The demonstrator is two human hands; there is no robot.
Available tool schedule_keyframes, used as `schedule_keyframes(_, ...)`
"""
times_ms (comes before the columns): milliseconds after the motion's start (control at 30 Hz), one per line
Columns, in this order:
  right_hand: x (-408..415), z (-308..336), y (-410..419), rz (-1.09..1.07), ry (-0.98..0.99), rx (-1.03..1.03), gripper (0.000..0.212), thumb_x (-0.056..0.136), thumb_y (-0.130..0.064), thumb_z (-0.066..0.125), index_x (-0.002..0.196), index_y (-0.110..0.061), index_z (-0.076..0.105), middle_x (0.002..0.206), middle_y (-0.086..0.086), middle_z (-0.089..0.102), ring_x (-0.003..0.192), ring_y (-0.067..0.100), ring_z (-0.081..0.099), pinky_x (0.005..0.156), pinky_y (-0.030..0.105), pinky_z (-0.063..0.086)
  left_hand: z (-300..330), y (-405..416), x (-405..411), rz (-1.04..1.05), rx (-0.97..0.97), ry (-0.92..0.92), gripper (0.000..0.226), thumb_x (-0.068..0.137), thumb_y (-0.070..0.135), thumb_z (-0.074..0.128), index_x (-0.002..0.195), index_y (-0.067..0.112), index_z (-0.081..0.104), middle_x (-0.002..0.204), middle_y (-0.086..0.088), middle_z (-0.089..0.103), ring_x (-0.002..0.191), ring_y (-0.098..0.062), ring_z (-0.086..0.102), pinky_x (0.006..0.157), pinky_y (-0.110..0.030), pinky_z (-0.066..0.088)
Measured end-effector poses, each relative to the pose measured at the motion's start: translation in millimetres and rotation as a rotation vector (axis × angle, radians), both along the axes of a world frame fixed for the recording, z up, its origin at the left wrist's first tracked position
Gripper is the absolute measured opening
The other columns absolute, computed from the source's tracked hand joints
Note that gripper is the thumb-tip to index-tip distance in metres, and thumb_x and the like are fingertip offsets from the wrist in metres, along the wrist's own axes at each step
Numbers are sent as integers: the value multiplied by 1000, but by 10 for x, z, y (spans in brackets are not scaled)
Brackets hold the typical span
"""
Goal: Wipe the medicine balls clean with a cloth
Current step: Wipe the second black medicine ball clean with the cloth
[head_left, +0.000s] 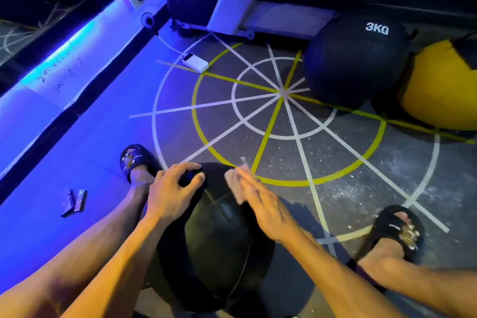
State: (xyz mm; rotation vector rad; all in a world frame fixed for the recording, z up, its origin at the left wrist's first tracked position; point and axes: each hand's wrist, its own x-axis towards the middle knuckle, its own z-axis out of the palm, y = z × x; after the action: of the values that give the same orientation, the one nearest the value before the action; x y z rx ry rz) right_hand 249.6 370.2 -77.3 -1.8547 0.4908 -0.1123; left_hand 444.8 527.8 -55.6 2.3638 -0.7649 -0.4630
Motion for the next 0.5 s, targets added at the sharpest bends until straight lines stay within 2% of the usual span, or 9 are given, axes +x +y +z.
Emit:
schedule_keyframes(33, 16, -11, -104, -54, 78, 60, 40, 114, -35, 21, 151, -47, 30, 150, -45, 10, 154, -1, 10, 111, 2, 8, 1, -21, 22, -7, -1, 11, 35, 84, 70, 51, 110, 51, 64, 115, 22, 69, 115, -21, 58, 102, -51, 46)
schedule_keyframes(67, 26, 10, -202, -90, 171, 125, 41, 113, -37, 18, 150, -49, 30, 151, -43, 11, 155, 3, 11, 108, 3, 9, 14, -46, 37, -11, 8, 19, 33, 84, 71, 51, 108, 52, 64, 114, 21, 69, 115, -21, 59, 102, -51, 47)
schedule_keyframes(133, -18, 46, -266, -102, 246, 187, 43, 113, -36, 18, 152, -40, 38, 154, -31, 31, 151, -1, 20, 112, 11, 13, 41, -87, 49, -11, 19, 14, 30, 82, 71, 51, 104, 55, 64, 114, 21, 69, 116, -21, 59, 103, -50, 47)
schedule_keyframes(200, -47, 174, -127, -81, 106, 133, 43, 114, -31, 23, 152, -28, 42, 147, -32, 37, 141, -22, 22, 121, 14, 9, 54, -107, 80, -16, 15, 4, 29, 80, 71, 50, 100, 56, 64, 115, 20, 69, 115, -19, 60, 103, -49, 47)
schedule_keyframes(233, -65, 211, -35, -33, 41, 88, 43, 114, -32, 25, 153, -26, 41, 151, -30, 35, 140, -24, 20, 123, 16, 10, 55, -113, 123, -12, 17, 14, 29, 79, 71, 50, 98, 55, 64, 115, 17, 69, 114, -18, 60, 102, -48, 48)
schedule_keyframes(333, -111, 186, -5, 53, 19, 11, 53, 110, -44, 22, 154, -25, 44, 161, -10, 39, 150, -4, 25, 122, 17, 16, 68, -158, 270, -1, 75, -34, 38, 79, 71, 51, 99, 45, 69, 117, 8, 67, 113, -20, 61, 98, -45, 50)
schedule_keyframes(367, -120, 144, -80, 3, 78, 22, 58, 108, -49, 21, 152, -23, 47, 159, -4, 44, 149, 3, 32, 119, 20, 22, 96, -181, 306, 11, 89, -78, 43, 82, 69, 50, 102, 38, 71, 119, 5, 67, 114, -23, 61, 96, -45, 50)
schedule_keyframes(433, -158, 42, -270, -144, 304, 88, 66, 105, -61, 17, 144, -22, 54, 151, 6, 51, 142, 21, 43, 111, 33, 32, 196, -255, 363, 19, 71, -124, 49, 92, 61, 47, 108, 23, 72, 120, -4, 67, 114, -31, 61, 96, -43, 47)
schedule_keyframes(500, -241, -25, -320, -236, 441, 194, 82, 92, -83, 13, 145, -36, 54, 153, 1, 50, 143, 24, 42, 117, 44, 30, 297, -248, 345, -24, 44, -62, 42, 101, 50, 48, 107, 16, 71, 114, -5, 67, 113, -30, 60, 95, -38, 43)
